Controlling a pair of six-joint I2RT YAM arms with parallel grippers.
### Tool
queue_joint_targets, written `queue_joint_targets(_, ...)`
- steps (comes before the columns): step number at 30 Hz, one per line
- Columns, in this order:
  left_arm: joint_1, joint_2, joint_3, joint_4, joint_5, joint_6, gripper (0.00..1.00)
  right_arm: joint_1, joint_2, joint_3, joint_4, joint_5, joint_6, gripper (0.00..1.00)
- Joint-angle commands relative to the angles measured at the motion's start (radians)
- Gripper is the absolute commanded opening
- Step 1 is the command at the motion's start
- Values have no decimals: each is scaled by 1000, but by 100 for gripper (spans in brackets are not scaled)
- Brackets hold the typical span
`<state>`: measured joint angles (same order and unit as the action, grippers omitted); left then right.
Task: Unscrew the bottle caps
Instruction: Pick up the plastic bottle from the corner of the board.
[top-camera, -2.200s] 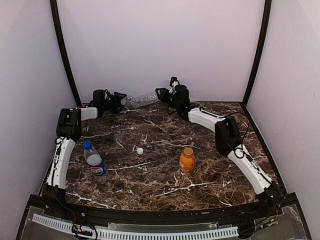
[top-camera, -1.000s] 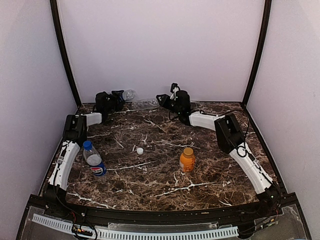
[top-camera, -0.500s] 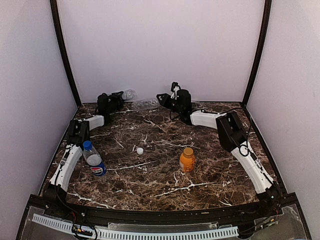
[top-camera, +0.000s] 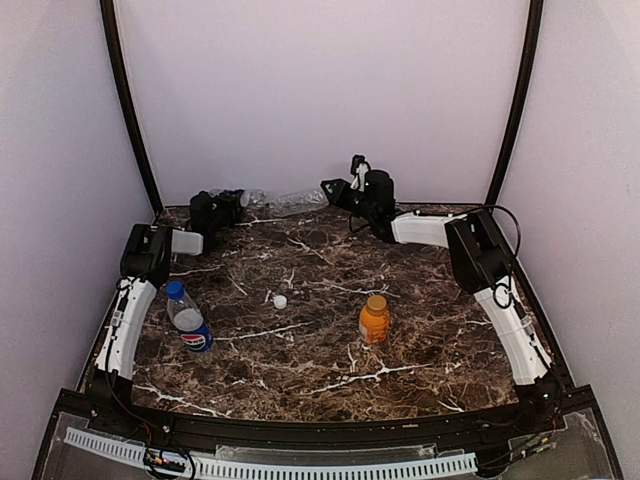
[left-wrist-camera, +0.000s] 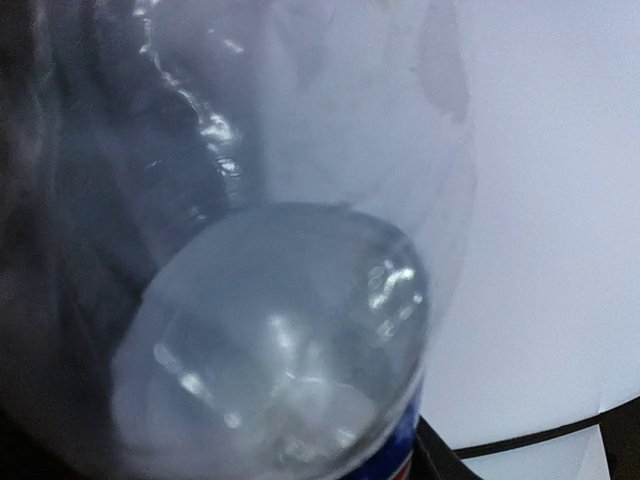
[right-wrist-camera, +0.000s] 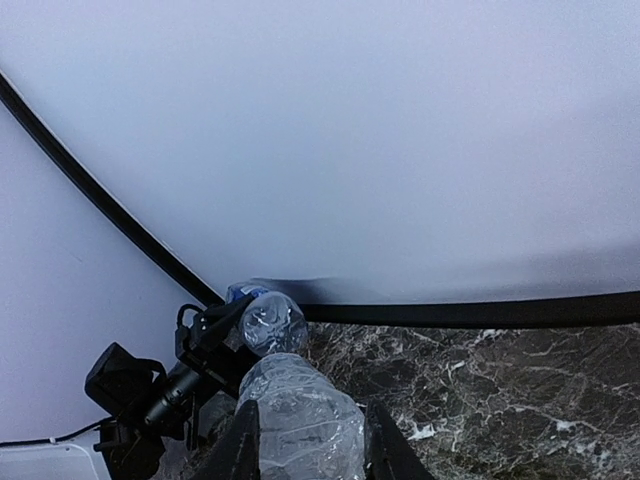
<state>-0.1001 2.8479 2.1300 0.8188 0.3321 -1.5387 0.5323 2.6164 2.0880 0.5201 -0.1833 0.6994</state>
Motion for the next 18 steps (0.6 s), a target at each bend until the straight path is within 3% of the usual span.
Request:
queue_joint_targets(1,5,-152,-140,85,4,64,49,-14,-106,-52,86,-5,-29,0)
queue_joint_targets(10,7,-330,-427,142,10,145,49,-17,-217,-209,119,8,-49,0)
queue_joint_targets(18,10,-538,-565,59,49,410,48,-17,-310,-325,110,7,-83,0)
